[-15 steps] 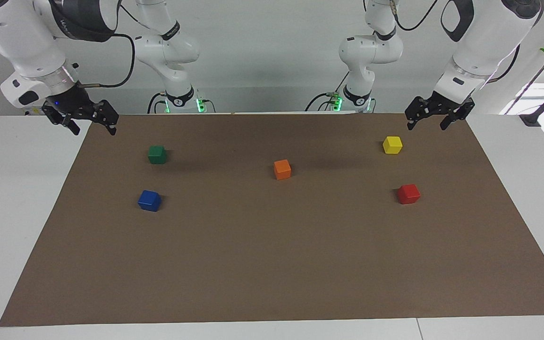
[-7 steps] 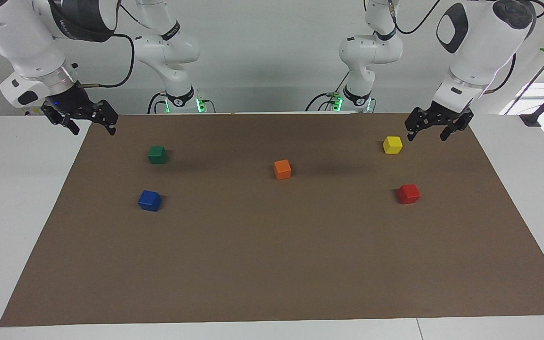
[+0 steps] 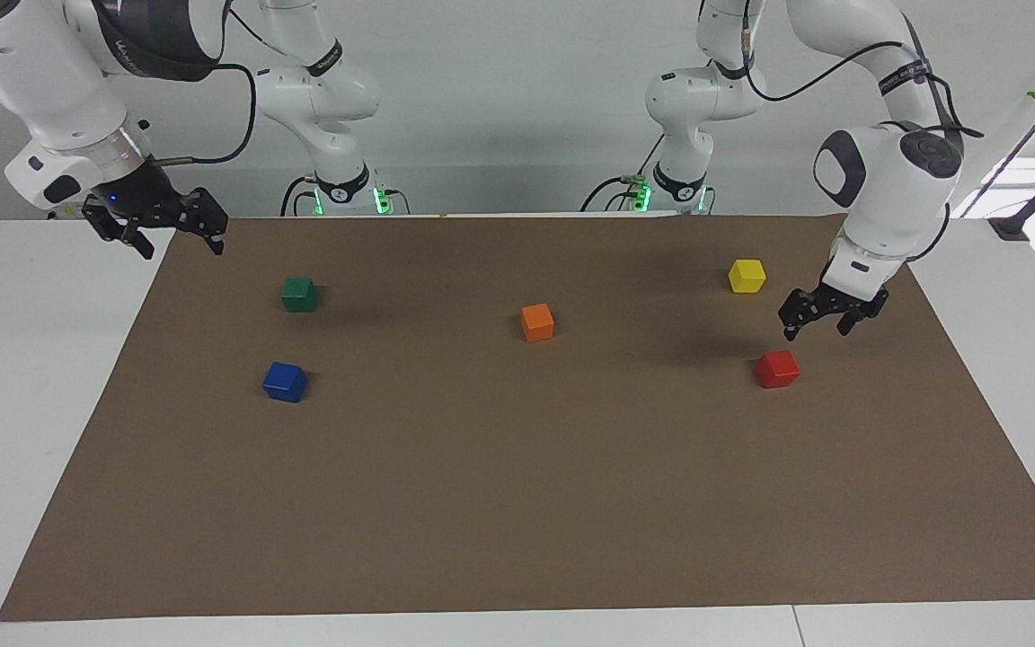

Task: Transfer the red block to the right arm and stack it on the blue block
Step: 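Reach the left gripper down onto the red cube and grasp it, then lift the red cube with the left gripper while the right gripper approaches, then close the right gripper on the red cube held by the left gripper, then open the left gripper and withdraw it while the right gripper holds, then carry the red cube with the right gripper over the blue cube, then lower the red cube onto the blue cube with the right gripper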

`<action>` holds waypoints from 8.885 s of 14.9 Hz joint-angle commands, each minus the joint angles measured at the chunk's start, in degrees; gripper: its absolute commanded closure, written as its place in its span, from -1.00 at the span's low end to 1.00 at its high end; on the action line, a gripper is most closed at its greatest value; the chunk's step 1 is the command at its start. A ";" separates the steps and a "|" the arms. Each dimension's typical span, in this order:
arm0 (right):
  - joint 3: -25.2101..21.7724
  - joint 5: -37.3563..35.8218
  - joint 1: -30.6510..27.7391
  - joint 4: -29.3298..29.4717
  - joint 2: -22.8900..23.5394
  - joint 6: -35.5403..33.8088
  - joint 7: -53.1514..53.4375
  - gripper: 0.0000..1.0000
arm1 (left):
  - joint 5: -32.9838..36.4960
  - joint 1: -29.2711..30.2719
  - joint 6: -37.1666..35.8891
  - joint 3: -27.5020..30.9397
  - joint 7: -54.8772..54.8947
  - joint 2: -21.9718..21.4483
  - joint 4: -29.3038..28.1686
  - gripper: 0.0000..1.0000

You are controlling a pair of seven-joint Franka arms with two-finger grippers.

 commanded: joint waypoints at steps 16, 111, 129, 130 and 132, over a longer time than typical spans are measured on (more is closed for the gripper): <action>-0.19 58.26 -10.88 -31.60 -4.86 -0.52 -27.67 -1.00 | 0.84 0.21 7.83 -0.18 -3.89 9.82 -2.76 1.00; -0.19 -0.49 16.64 -19.82 -8.13 20.57 19.27 1.00 | 1.89 -20.00 -49.23 16.69 -5.05 -6.58 22.85 -1.00; -0.28 -14.22 8.99 -23.87 9.72 38.15 29.99 1.00 | 0.83 -8.14 -43.25 3.95 -3.73 -2.58 26.60 -1.00; -0.28 -14.75 8.90 -23.78 9.81 38.32 30.25 1.00 | 0.75 -8.14 -43.25 3.95 -3.64 -2.13 27.38 -1.00; -0.28 -14.93 8.99 -23.87 9.81 38.76 31.83 1.00 | 0.49 -8.14 -43.42 3.86 -3.64 -2.04 27.31 -1.00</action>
